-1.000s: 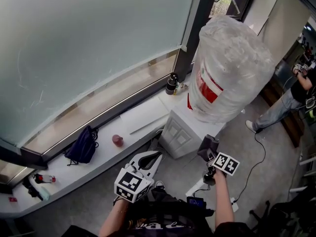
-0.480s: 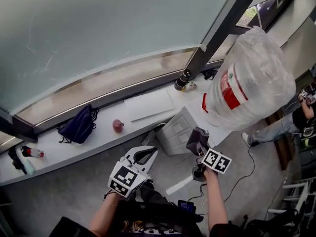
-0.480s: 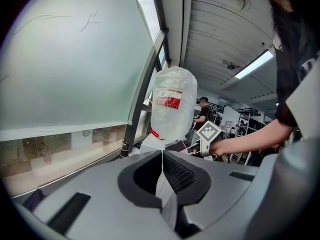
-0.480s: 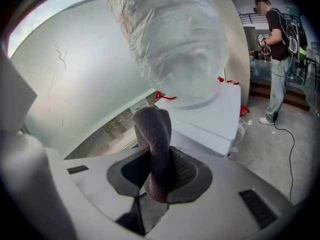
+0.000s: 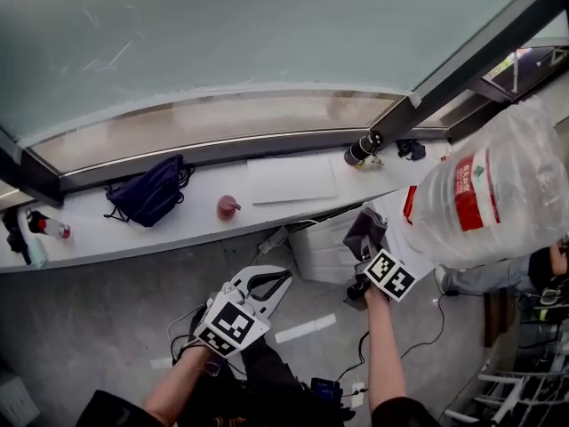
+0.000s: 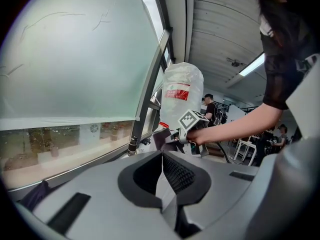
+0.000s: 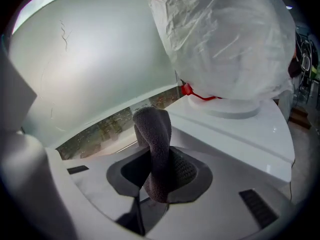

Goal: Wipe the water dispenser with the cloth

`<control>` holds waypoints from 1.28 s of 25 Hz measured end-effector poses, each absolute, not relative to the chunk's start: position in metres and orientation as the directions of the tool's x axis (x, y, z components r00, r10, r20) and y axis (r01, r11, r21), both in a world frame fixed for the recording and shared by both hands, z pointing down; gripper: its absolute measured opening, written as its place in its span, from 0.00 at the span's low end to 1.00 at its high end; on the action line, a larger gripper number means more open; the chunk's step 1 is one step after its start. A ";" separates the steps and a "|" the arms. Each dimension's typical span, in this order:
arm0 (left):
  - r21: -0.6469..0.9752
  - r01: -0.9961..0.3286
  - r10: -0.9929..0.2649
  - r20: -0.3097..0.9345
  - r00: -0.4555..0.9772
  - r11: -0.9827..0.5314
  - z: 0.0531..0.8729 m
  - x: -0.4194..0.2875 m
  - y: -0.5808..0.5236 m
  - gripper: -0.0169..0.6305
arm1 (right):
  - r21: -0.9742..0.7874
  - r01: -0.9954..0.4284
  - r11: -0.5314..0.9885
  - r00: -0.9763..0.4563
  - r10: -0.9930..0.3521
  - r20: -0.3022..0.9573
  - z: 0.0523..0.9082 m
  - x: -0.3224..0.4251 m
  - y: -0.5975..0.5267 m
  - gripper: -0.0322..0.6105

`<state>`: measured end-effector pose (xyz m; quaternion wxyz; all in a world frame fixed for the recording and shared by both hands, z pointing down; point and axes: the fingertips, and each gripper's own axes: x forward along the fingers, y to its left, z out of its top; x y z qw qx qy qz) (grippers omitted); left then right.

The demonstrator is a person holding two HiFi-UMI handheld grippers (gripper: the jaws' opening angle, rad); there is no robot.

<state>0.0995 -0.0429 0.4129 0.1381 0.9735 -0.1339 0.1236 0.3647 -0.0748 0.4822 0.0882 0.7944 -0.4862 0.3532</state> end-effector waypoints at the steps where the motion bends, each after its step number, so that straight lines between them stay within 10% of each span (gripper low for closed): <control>1: 0.235 -0.296 -0.227 0.279 0.933 -0.926 0.418 0.098 -0.043 0.06 | -0.195 -0.832 -0.519 0.292 -0.710 0.642 0.484 0.369 -0.080 0.21; 32: 0.211 -0.416 -0.312 0.393 0.865 -0.885 0.640 0.083 -0.080 0.06 | 0.233 -0.835 -0.499 0.467 -0.418 0.779 0.792 0.396 -0.105 0.21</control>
